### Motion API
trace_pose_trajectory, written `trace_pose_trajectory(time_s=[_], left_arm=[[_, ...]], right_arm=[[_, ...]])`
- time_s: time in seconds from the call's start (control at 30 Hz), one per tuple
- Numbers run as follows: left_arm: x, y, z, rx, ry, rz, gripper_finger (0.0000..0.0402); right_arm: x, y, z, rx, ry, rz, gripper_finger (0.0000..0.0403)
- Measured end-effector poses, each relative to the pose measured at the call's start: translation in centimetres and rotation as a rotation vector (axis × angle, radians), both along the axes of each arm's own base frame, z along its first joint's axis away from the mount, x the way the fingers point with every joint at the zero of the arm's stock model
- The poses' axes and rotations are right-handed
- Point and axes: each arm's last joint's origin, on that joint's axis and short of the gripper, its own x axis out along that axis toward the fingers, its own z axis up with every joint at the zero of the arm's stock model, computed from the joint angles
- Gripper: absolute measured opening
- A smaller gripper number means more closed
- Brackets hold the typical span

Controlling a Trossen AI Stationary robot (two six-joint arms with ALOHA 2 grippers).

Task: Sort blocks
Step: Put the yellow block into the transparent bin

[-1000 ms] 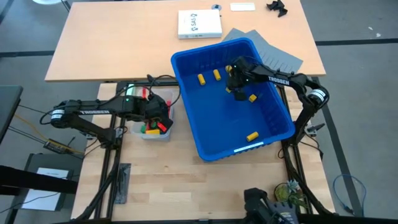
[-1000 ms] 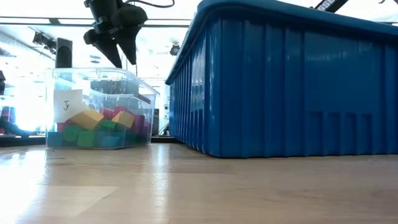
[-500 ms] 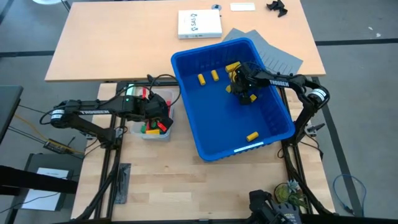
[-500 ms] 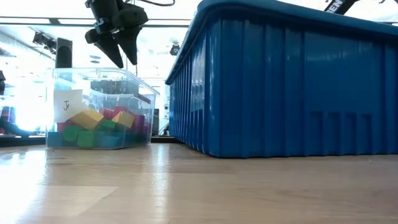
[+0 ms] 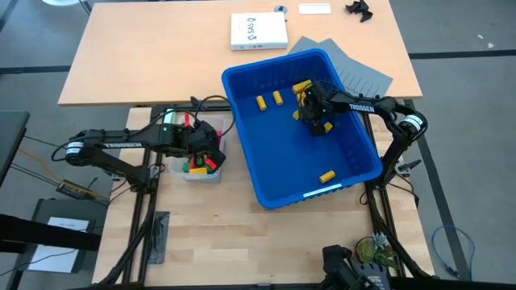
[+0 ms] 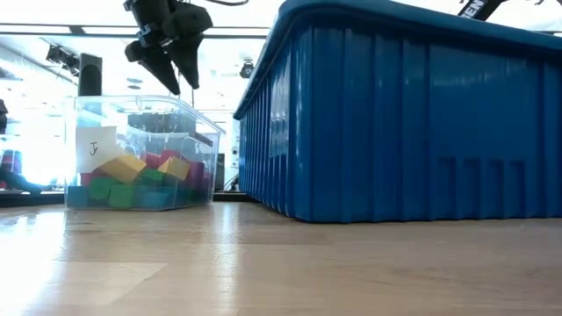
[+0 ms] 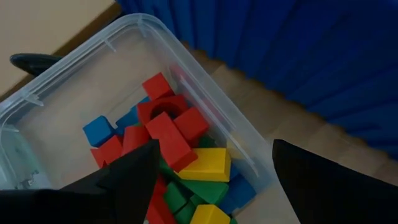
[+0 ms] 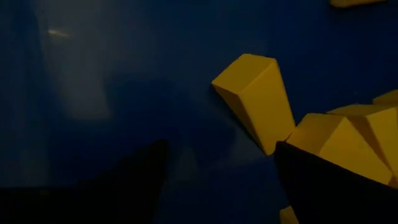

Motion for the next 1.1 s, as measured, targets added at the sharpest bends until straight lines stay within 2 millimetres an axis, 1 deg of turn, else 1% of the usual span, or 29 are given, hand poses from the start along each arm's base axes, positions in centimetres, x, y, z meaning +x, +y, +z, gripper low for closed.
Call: trace_pose_trajectory(time_s=[0.47, 0.63, 0.7, 0.8, 0.87, 0.9, 1.03, 1.1], left_arm=[[0.0, 0.0, 0.0, -0.005, -0.009, 0.005, 0.0319], [0.2, 0.0, 0.1, -0.004, -0.025, 0.005, 0.0319], [0.3, 0.0, 0.2, -0.002, -0.042, 0.005, 0.0319], [0.6, 0.0, 0.3, 0.009, -0.061, -0.014, 0.0319], [0.7, 0.0, 0.4, 0.014, -0.076, -0.020, 0.0319], [0.8, 0.1, 0.4, 0.016, -0.082, -0.024, 0.0319], [1.0, 0.1, 0.5, 0.023, -0.098, -0.033, 0.0319], [0.9, 0.1, 0.5, 0.022, -0.096, -0.033, 0.0319]], right_arm=[[0.1, -0.1, 0.1, 0.000, -0.019, -0.013, 0.0295], [-0.1, 0.1, -0.1, 0.015, 0.009, 0.010, 0.0295], [-0.1, 0.1, -0.1, 0.021, -0.007, 0.019, 0.0295], [0.4, -0.4, 0.2, -0.003, -0.088, 0.033, 0.0295], [0.8, -0.8, 0.2, -0.017, -0.147, -0.012, 0.0295], [0.9, -0.9, 0.0, 0.004, -0.175, -0.054, 0.0295], [1.3, -1.2, -1.4, 0.150, -0.258, -0.260, 0.0295], [1.5, -1.4, -1.7, 0.197, -0.297, -0.344, 0.0295]])
